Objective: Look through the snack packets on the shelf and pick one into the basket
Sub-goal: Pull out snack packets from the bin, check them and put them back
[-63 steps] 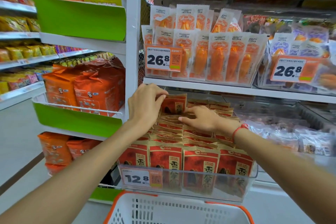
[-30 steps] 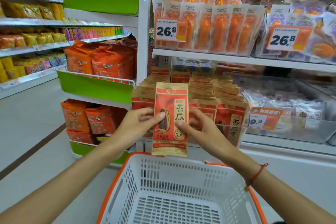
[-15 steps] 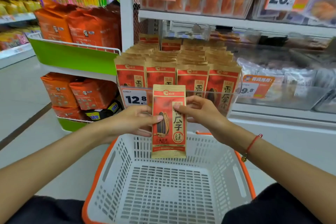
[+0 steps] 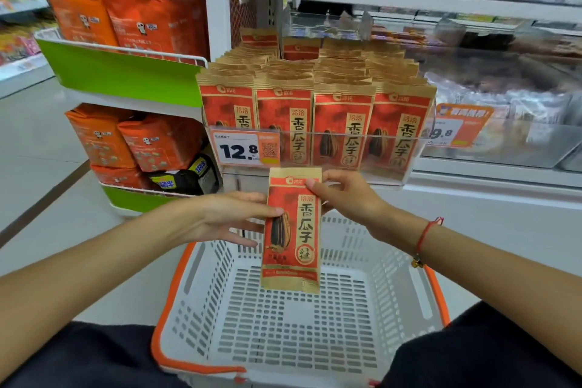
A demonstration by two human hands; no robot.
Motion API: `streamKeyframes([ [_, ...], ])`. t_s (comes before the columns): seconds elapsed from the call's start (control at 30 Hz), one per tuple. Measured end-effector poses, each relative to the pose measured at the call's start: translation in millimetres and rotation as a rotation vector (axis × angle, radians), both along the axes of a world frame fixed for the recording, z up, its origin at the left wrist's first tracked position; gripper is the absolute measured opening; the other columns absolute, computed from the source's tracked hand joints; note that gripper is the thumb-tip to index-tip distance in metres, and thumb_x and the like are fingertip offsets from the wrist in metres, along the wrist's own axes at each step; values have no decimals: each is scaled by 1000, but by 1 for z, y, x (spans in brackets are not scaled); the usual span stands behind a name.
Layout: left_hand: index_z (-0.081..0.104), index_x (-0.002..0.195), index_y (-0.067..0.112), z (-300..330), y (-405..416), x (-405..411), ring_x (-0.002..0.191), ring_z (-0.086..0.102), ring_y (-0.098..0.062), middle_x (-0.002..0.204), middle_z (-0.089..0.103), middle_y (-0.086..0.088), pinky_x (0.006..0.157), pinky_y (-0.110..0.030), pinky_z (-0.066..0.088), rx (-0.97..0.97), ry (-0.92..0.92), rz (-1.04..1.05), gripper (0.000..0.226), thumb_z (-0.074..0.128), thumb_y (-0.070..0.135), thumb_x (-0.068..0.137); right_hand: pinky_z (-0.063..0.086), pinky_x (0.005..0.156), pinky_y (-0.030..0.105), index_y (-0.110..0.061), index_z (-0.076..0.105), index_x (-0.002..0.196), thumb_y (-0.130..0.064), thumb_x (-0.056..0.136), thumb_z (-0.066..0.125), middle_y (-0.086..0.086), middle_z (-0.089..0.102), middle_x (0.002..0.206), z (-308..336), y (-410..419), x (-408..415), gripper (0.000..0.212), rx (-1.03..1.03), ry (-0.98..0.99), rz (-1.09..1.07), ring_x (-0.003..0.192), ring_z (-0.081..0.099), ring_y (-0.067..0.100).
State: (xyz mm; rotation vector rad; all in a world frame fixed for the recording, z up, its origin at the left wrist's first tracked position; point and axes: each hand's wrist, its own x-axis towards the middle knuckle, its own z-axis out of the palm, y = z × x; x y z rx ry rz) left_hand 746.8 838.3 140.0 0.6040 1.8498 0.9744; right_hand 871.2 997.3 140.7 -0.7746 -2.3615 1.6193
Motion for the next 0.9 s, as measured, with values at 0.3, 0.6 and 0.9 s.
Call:
streamKeyframes([
  [0.3, 55, 131, 9, -2, 5, 5, 88, 66, -18, 127, 61, -15, 52, -18, 54, 52, -72, 80, 36, 55, 24, 99, 45, 54, 8, -12, 59, 77, -28, 95, 60, 0, 70, 75, -8, 9, -1, 24, -119, -22, -23, 64, 63, 7],
  [0.6, 50, 133, 2, 9, 8, 19, 47, 63, 2, 104, 58, -9, 43, -13, 47, 116, -28, 105, 35, 48, 16, 101, 42, 101, 41, -17, 60, 121, -64, 89, 48, 0, 69, 115, -13, 5, -5, 58, -211, -403, 168, 112, 60, 18],
  [0.9, 49, 137, 4, 8, 9, 17, 63, 63, -10, 134, 56, -20, 42, -14, 47, 53, -9, 161, 38, 48, 17, 102, 40, 101, 43, -25, 42, 123, -15, 85, 73, 8, 68, 119, -9, 8, 2, 50, -176, -469, 240, 108, 61, 18],
])
